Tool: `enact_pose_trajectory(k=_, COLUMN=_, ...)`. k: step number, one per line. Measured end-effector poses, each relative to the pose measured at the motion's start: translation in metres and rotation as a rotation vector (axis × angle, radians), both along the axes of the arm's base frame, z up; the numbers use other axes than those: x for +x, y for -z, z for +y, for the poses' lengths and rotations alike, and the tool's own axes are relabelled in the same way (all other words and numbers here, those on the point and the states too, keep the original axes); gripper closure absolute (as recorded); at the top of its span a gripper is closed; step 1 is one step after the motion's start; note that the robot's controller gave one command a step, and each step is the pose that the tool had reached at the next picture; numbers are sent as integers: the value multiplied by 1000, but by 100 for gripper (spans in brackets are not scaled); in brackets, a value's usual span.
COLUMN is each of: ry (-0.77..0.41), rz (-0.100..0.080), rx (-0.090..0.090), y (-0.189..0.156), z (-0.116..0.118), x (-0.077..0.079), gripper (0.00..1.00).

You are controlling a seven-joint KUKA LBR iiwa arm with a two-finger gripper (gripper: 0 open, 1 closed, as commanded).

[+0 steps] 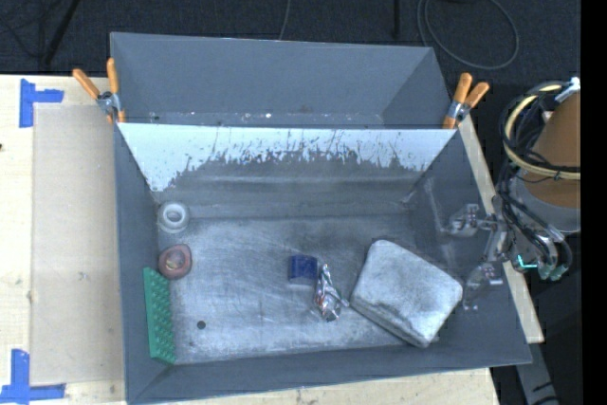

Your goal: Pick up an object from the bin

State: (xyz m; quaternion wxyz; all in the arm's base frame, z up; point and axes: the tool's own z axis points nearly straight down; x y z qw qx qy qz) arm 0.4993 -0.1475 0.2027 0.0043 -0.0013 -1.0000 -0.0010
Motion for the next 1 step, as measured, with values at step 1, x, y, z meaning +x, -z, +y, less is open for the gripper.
enact_pose_trajectory(k=1, ry=54, rz=3, rx=3, y=74, z=42, x=-27, gripper=0)
